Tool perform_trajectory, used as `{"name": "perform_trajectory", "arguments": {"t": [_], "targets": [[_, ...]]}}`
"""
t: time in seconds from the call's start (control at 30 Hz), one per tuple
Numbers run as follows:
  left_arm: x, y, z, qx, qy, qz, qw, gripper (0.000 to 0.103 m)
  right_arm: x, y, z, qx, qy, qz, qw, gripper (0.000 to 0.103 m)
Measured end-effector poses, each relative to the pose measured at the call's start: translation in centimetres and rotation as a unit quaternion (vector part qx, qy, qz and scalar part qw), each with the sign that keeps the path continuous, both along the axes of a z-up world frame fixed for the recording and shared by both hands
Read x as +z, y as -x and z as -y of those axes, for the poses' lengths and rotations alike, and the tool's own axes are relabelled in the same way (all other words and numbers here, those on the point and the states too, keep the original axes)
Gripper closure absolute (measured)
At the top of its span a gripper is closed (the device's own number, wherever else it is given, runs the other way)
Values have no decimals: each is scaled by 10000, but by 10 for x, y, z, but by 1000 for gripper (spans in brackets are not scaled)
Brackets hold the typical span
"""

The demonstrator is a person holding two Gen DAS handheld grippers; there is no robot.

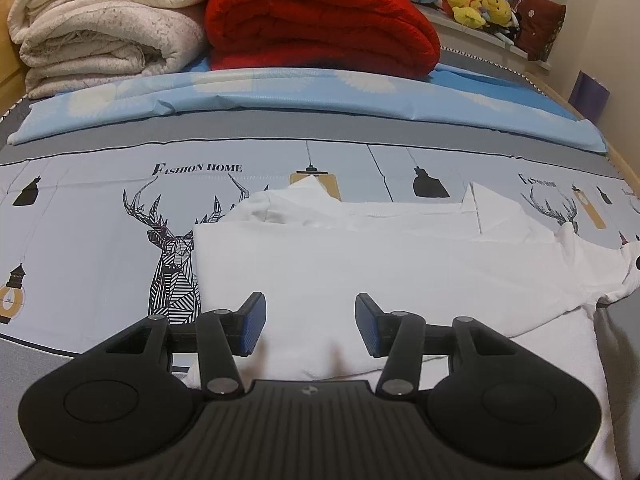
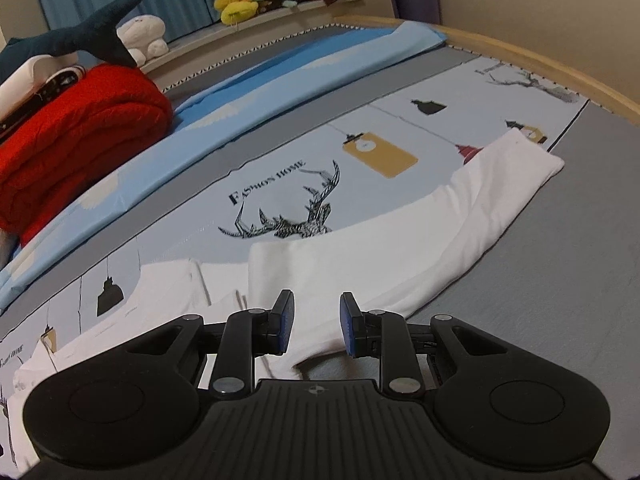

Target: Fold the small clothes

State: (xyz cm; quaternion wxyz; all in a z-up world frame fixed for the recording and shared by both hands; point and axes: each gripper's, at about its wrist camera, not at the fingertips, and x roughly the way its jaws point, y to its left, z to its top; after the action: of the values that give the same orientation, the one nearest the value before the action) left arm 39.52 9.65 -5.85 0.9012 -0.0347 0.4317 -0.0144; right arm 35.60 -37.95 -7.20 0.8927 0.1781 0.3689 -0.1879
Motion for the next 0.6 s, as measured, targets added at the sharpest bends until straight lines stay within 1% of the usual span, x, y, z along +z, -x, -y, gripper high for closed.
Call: {"name": "perform_trajectory", "arguments": {"t": [0.13,0.33,0.5,0.6], "targets": [[3,0,-2,10,39,28,10000,48,16,8,4,-24,192,205,9996,77],[8,1,-10,132,136,83,9998,48,61,26,5,0,460,682,9966,77],[11,2,-17,181,207,96,9996,48,93,32,24,39,-151,933,9955,77],[13,3,-21,231,295,107,9992,48,101,32,49,-201,-39,1061,9941,77]]}}
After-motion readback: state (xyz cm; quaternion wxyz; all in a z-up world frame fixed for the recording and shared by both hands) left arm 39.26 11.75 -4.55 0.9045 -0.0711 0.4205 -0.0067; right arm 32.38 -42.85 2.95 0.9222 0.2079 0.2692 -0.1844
